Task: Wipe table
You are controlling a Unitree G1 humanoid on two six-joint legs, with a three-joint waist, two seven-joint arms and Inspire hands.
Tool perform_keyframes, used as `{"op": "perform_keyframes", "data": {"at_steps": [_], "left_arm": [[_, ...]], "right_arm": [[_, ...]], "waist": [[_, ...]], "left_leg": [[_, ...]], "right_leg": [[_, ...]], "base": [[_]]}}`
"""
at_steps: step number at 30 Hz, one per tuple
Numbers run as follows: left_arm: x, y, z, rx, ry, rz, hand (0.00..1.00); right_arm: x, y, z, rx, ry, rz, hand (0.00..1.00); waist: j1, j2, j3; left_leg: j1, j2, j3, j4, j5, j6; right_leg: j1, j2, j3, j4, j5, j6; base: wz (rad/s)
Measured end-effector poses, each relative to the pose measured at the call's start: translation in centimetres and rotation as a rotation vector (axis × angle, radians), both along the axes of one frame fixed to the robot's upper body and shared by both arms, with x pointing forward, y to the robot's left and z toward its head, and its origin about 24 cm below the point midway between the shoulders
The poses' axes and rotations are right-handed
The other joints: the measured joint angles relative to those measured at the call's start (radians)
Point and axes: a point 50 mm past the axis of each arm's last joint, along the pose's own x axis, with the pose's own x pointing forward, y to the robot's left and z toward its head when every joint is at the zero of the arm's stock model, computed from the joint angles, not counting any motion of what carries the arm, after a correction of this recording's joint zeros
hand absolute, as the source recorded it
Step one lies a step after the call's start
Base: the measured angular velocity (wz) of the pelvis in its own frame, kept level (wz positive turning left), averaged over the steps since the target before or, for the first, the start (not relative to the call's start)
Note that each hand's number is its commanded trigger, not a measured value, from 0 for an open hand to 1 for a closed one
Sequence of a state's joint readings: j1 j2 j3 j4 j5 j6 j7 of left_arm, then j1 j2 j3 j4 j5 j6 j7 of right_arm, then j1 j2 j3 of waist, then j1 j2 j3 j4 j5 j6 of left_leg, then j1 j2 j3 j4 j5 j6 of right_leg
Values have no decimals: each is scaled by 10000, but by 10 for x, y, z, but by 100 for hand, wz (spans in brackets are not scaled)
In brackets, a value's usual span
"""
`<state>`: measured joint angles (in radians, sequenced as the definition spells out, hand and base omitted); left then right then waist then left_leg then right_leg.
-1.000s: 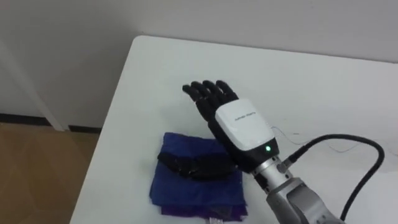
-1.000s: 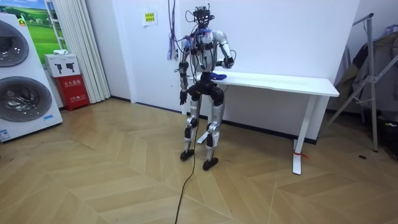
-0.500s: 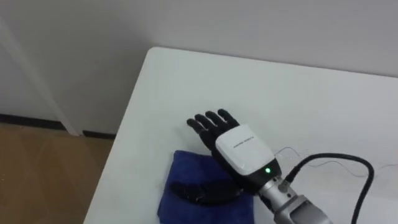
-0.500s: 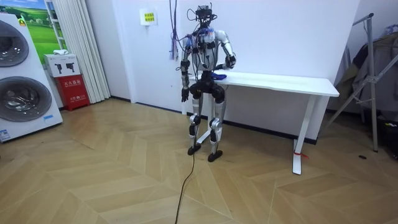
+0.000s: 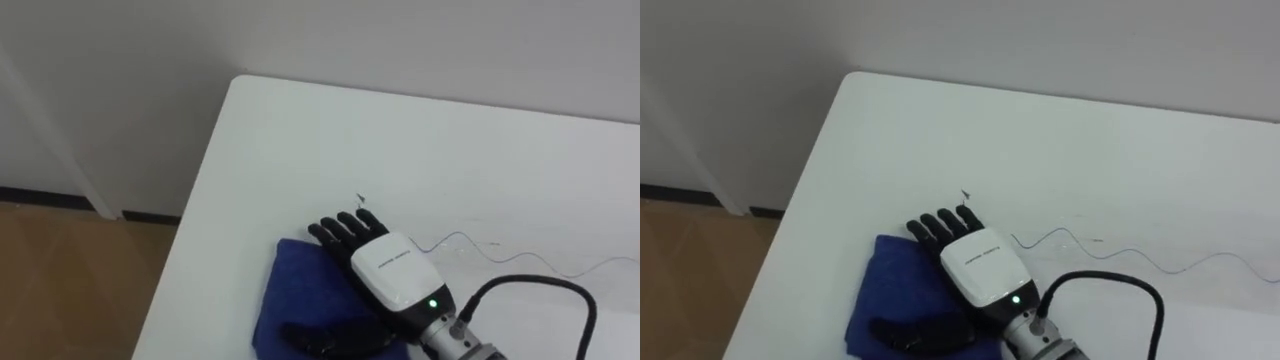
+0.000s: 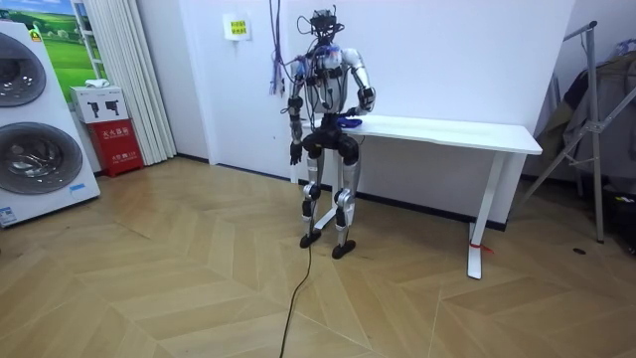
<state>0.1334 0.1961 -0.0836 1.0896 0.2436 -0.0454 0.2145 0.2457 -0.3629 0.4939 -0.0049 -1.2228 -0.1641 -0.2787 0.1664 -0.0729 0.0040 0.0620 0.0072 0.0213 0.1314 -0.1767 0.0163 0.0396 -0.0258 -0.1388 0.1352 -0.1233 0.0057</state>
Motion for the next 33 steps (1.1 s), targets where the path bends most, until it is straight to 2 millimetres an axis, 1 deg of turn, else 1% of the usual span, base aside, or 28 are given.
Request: {"op": "perform_keyframes", "data": {"at_steps": [4, 6, 15, 17, 19, 21, 23, 27, 30, 33], "left_arm": [[12, -1, 2, -76, -358, 25, 0], [15, -2, 2, -89, -440, -46, 0], [14, -1, 3, 6, -589, -31, 0], [14, -1, 3, 14, -598, -15, 0], [14, -1, 3, 56, -616, 3, 0], [15, -1, 3, 141, -655, 32, 0], [14, 0, 3, 209, -668, 59, 0], [10, 1, 3, 312, -561, 81, 0], [1, 4, 1, 509, -276, 148, 0], [-5, 7, 1, 637, -108, 157, 0]], "right_arm": [[0, 0, 2, 233, -366, -33, 0], [0, 0, 3, 325, -460, 17, 0], [-2, 2, 3, 517, -559, 304, 0], [-3, 1, 0, 544, -504, 296, 0], [-6, -2, -7, 425, -214, 178, 0], [-7, -3, -9, 376, -94, 149, 0], [-8, -3, -11, 339, -1, 117, 0], [-11, -6, -18, 194, 293, 47, 0], [-15, -8, -25, 146, 628, -58, 0], [-16, -7, -26, 255, 633, -91, 0]], "waist": [[-12, 20, 14], [-15, 29, 20], [-38, 12, 23], [-39, 4, 22], [20, -22, 48], [27, -71, 65], [42, -121, 66], [65, -190, 21], [69, -190, 20], [74, -190, 19]], "left_leg": [[23, 3, 3, -25, -19, 22], [39, 5, 5, -31, -50, 46], [52, 4, 8, -36, -89, 68], [66, 7, 9, -34, -89, 68], [131, 9, 15, -47, -90, 68], [131, 11, 15, -51, -92, 68], [130, 12, 20, -50, -94, 66], [149, 13, 24, -49, -95, 65], [161, 14, 51, -60, -95, 65], [158, 18, 53, -63, -97, 65]], "right_leg": [[31, -4, -22, 1, 0, 0], [50, -3, -23, -1, 0, 1], [50, 0, -14, -4, -9, 15], [59, 3, -14, -4, -9, 15], [105, 7, -2, -3, -9, 15], [104, 8, -4, -2, -9, 15], [104, 14, -2, -4, -9, 15], [117, 21, -4, -2, -9, 15], [118, 18, -9, 1, -9, 15], [114, 19, -9, 0, -9, 15]], "base": [[0], [0], [0], [0], [0], [0], [0], [0], [-2], [0]]}}
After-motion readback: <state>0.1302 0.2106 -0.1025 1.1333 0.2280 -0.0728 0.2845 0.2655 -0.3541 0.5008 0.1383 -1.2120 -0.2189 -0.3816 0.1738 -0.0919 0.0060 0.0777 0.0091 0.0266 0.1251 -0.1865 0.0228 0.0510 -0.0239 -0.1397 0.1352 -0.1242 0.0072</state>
